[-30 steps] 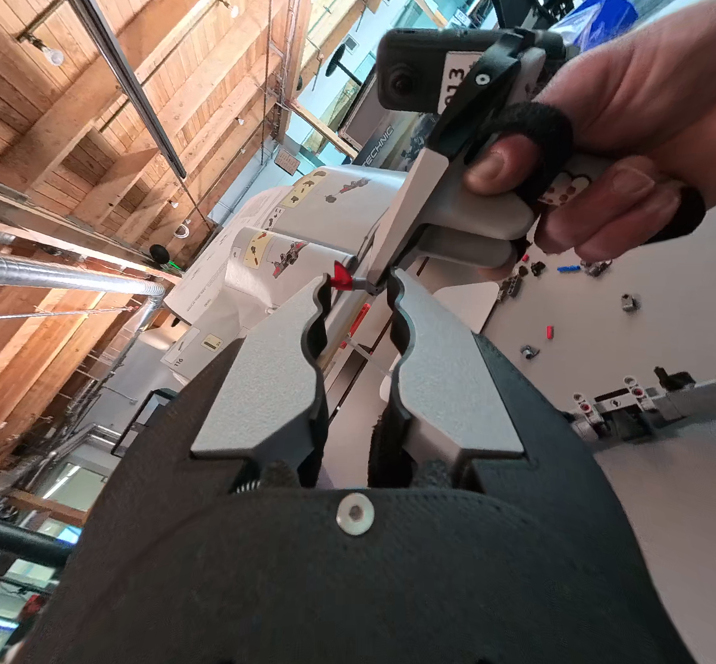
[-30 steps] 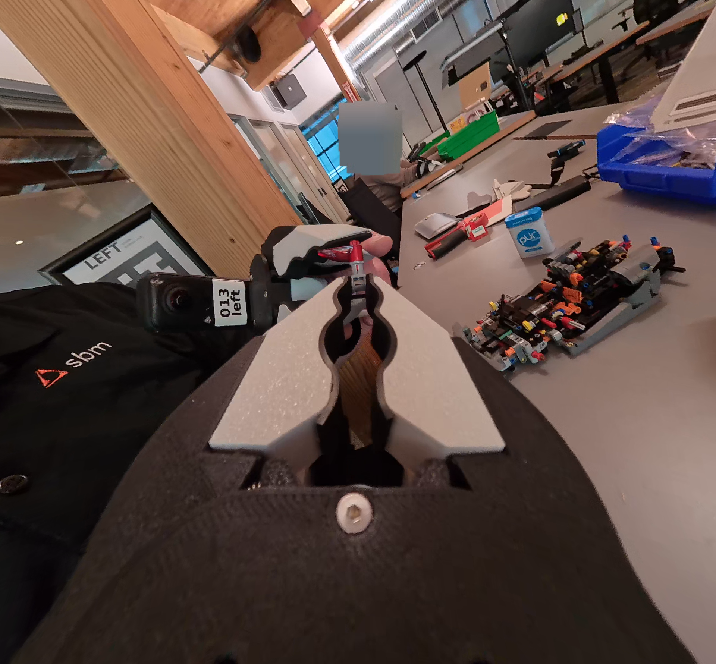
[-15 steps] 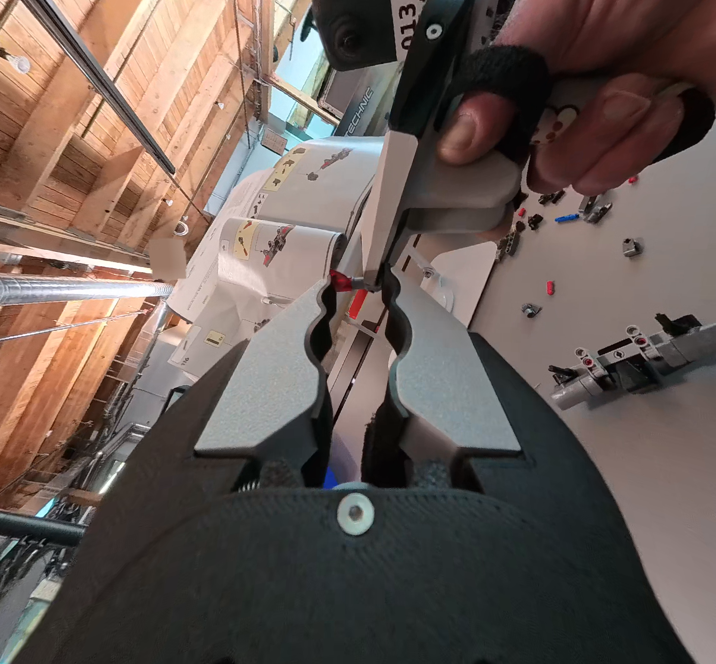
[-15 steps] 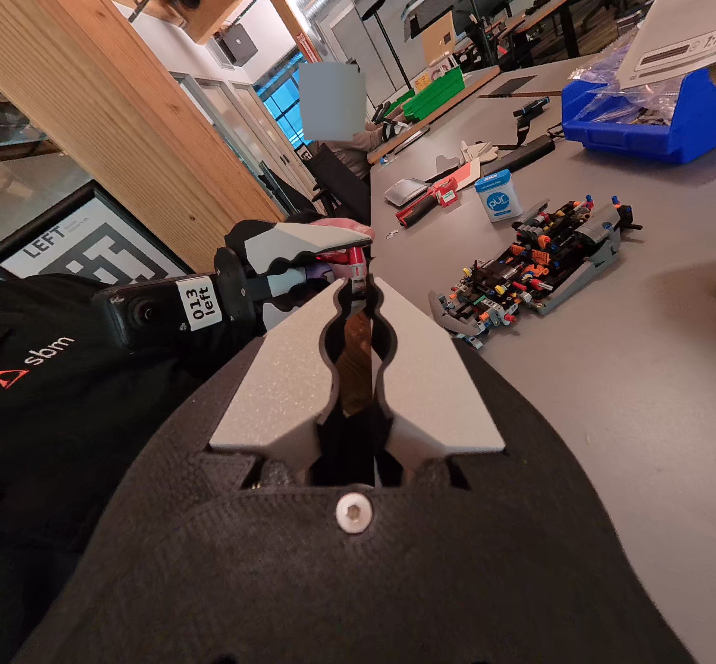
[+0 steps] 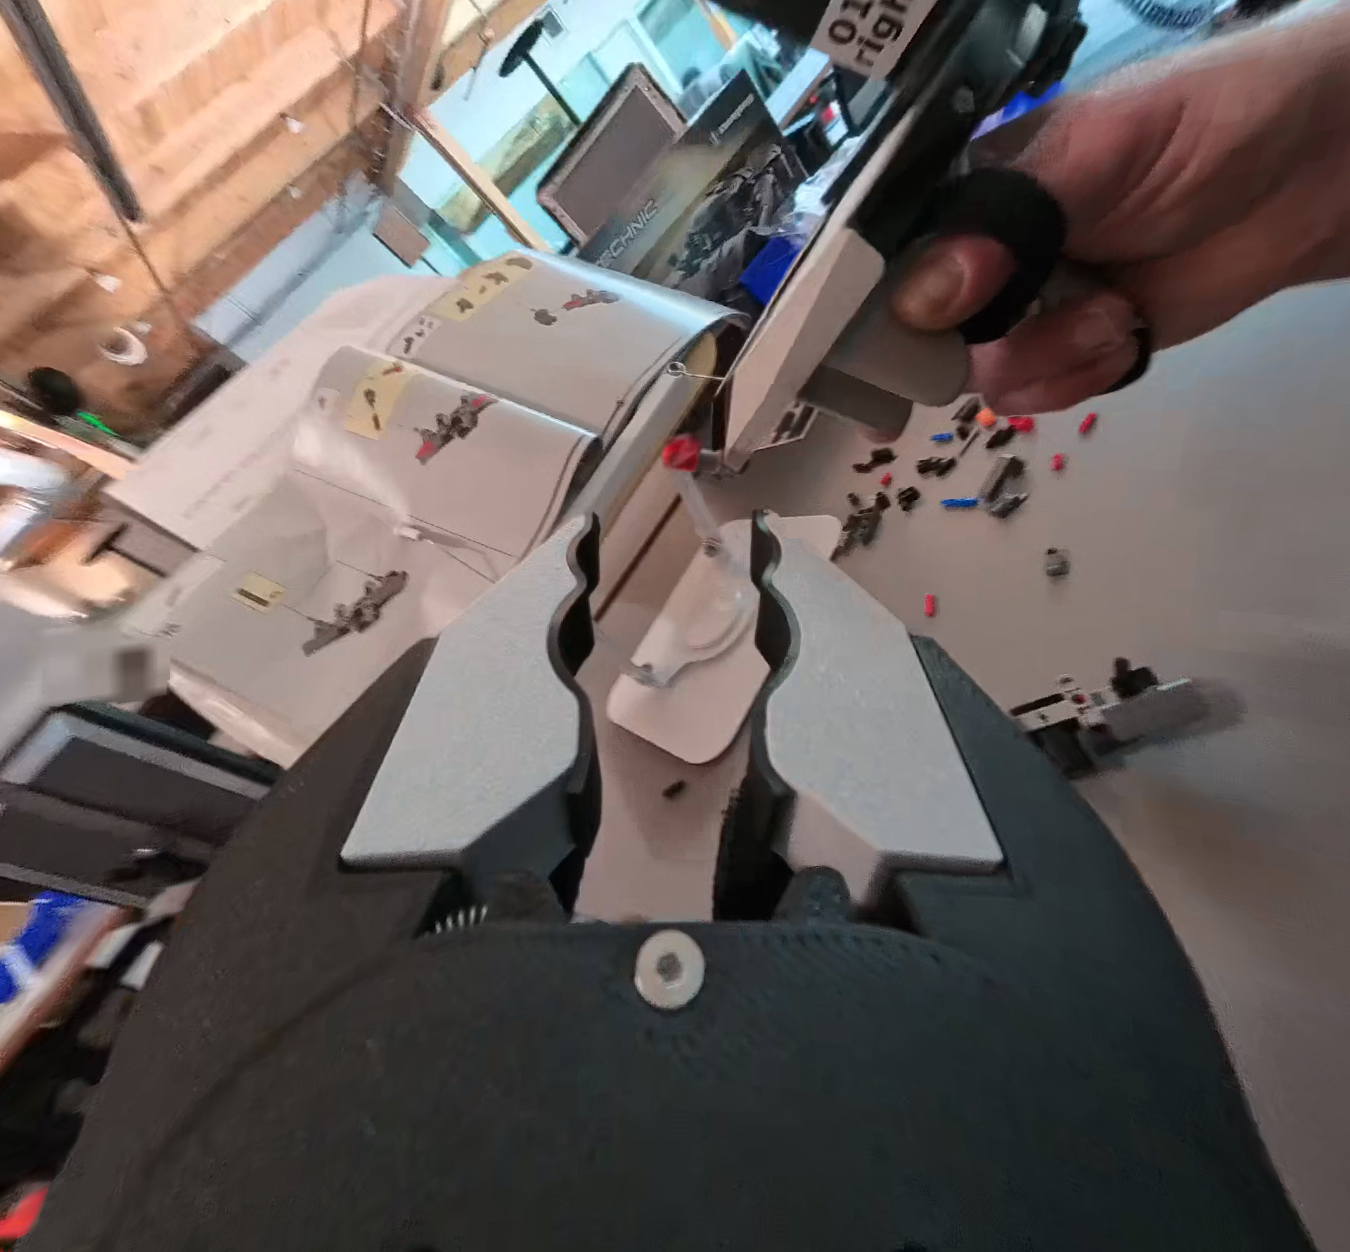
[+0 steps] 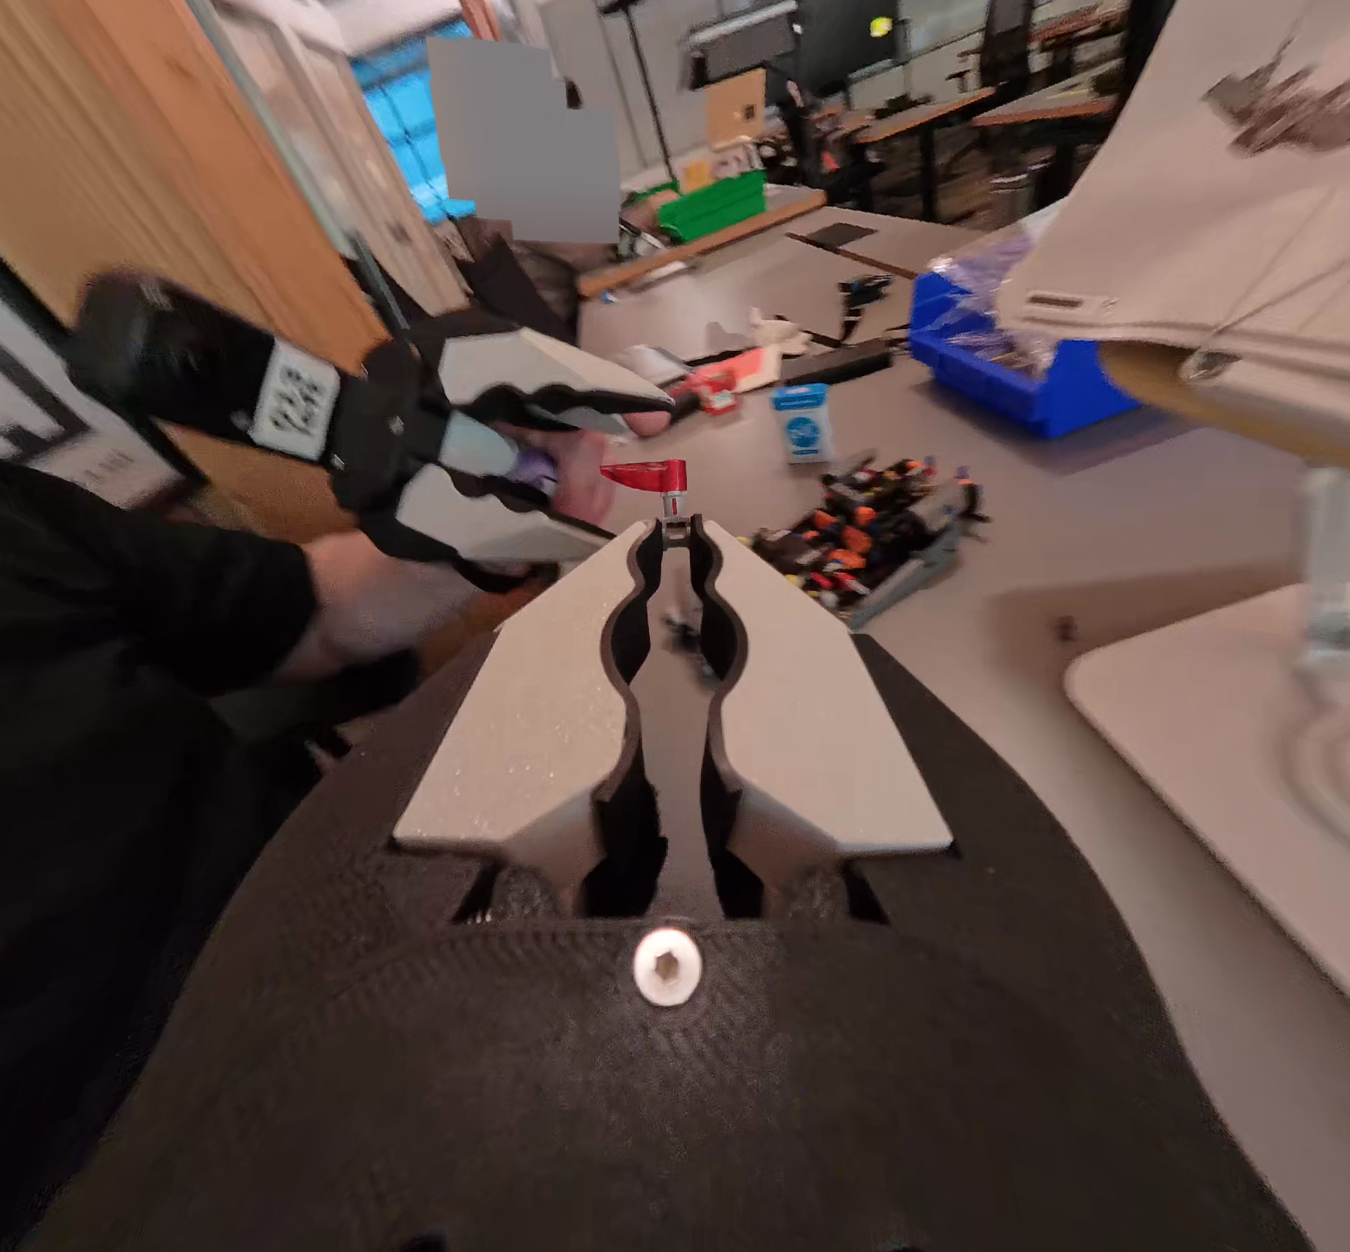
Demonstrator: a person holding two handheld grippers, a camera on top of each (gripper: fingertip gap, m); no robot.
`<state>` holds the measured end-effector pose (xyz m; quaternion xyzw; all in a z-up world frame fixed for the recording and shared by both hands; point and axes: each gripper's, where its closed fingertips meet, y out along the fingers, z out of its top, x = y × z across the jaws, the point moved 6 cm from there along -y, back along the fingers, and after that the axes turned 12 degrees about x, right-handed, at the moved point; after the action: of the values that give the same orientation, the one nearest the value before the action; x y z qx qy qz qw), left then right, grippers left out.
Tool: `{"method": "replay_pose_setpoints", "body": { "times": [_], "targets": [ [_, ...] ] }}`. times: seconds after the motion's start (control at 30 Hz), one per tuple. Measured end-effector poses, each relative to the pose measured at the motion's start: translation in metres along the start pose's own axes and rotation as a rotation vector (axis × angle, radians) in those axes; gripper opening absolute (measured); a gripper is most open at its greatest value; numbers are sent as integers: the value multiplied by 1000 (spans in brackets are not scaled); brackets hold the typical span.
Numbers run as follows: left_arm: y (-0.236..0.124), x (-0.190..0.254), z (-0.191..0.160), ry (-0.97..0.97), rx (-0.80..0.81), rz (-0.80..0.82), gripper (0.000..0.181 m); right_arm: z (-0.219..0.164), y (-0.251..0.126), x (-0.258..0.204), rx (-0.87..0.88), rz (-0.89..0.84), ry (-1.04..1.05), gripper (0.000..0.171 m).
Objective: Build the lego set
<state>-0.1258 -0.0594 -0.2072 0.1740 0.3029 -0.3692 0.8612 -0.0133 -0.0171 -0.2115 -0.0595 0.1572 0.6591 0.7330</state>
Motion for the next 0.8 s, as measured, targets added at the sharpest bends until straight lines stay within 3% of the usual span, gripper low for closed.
{"method": "replay_pose_setpoints", "body": {
  "times": [0.1, 0.27, 0.4, 0.6, 0.8],
  "targets": [
    [-2, -5, 7, -207, 60, -58, 32, 7, -5, -2, -55, -90, -258, 4],
    [7, -4, 10, -541, 96, -142, 34, 4, -3, -16, -205, -233, -780, 5],
    [13, -2, 2, -683, 64, -146, 31, -5, 1, -28, -247, -233, -1015, 5],
    [13, -4, -2, -797, 56, -172, 13, -9, 3, -33, -278, -253, -1217, 5],
    [15, 1, -6, -829, 44, -206, 6, -11, 4, -33, -289, -249, -1251, 5]
  ]
}}
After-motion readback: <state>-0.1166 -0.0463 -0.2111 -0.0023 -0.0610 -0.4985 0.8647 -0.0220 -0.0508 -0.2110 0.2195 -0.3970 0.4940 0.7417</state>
